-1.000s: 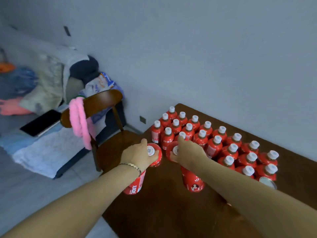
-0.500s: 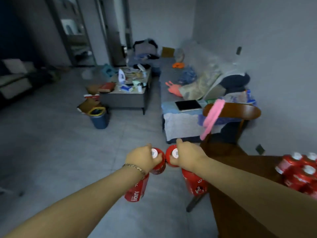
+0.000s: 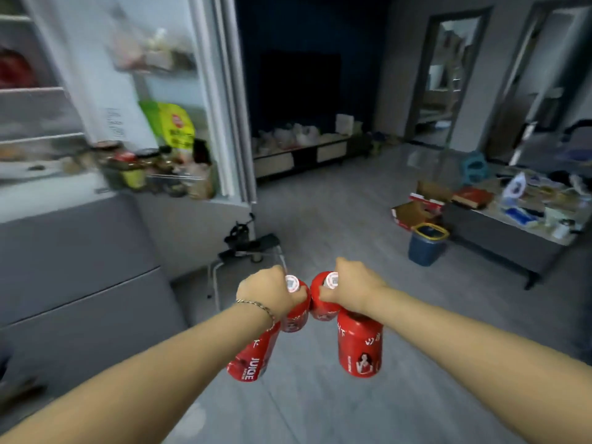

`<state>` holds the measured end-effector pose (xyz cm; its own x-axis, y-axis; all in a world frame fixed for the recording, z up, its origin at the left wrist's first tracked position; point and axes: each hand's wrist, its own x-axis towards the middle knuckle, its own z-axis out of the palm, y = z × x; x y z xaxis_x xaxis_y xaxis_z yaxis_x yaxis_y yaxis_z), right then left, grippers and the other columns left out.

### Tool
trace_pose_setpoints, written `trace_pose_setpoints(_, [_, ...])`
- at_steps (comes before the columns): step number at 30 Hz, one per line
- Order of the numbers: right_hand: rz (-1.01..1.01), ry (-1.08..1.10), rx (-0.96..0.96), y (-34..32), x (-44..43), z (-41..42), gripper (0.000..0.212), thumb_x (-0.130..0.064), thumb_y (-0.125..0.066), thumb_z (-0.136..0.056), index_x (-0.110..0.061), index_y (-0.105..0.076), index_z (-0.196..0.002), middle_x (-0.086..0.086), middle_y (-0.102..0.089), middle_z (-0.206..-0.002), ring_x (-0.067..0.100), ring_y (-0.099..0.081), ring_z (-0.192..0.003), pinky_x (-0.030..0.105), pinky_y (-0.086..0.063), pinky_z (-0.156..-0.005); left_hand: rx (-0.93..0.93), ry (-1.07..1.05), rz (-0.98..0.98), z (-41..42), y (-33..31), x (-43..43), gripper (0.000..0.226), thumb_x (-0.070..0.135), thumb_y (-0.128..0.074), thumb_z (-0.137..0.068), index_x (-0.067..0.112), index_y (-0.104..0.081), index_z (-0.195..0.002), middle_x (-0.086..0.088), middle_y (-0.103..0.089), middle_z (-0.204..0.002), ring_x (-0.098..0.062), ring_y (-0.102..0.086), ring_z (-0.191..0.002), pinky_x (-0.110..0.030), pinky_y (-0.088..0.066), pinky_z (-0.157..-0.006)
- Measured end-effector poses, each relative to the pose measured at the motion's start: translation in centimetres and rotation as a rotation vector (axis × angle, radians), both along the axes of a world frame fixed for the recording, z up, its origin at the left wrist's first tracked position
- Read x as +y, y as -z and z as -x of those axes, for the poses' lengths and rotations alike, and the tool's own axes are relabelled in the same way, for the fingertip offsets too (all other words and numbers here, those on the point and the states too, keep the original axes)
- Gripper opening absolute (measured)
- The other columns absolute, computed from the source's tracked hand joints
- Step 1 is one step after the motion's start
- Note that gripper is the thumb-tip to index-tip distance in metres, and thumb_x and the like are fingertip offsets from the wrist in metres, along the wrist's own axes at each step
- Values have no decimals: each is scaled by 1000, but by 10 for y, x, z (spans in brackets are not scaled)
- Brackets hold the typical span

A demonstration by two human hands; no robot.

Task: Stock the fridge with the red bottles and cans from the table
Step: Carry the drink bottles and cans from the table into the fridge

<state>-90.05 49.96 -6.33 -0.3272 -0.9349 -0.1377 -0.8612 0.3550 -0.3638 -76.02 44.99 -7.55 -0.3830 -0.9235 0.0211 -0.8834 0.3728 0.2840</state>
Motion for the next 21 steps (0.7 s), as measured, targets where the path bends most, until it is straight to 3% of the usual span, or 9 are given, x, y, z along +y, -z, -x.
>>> trace_pose_setpoints(5, [29,-297,47,-15,-118,-119,40,-44,-61,-81,-11,-44,-96,15,-58,-116,34,-58,-104,30,-37,-70,42,-287,19,-129,-9,-81,33,48,-48,-84,16,-44,-84,-8,-64,-104,-30,-59,-96,-28,-37,-71])
trace_pose_setpoints(8, [62,-427,30,-25,-182,-179,38,-43,-60,-82,-10,-40,-89,12,-57,-103,32,-56,-91,30,-36,-67,38,-429,49,-193,-18,-129,33,48,-48,-86,16,-43,-83,-9,-63,-103,-30,-59,-95,-28,-37,-71])
trace_pose_setpoints(11, [83,-545,4,-36,-258,-245,37,-41,-59,-83,-11,-39,-92,11,-54,-104,27,-47,-83,30,-35,-67,29,-554,78,-259,-29,-190,35,50,-49,-85,16,-44,-85,-6,-62,-100,-26,-55,-86,-28,-38,-69])
trace_pose_setpoints(16, [133,-728,40,-54,-370,-329,42,-39,-61,-81,-8,-49,-106,13,-58,-115,32,-58,-100,30,-37,-68,44,-701,128,-337,-55,-280,35,51,-49,-84,17,-45,-82,-3,-59,-90,-23,-49,-77,-28,-39,-68])
trace_pose_setpoints(21, [194,-826,52,-84,-475,-407,44,-37,-61,-80,-6,-53,-111,14,-61,-112,30,-59,-98,31,-44,-71,56,-798,198,-410,-89,-365,35,49,-51,-84,14,-44,-82,-10,-62,-95,-28,-53,-81,-28,-38,-67])
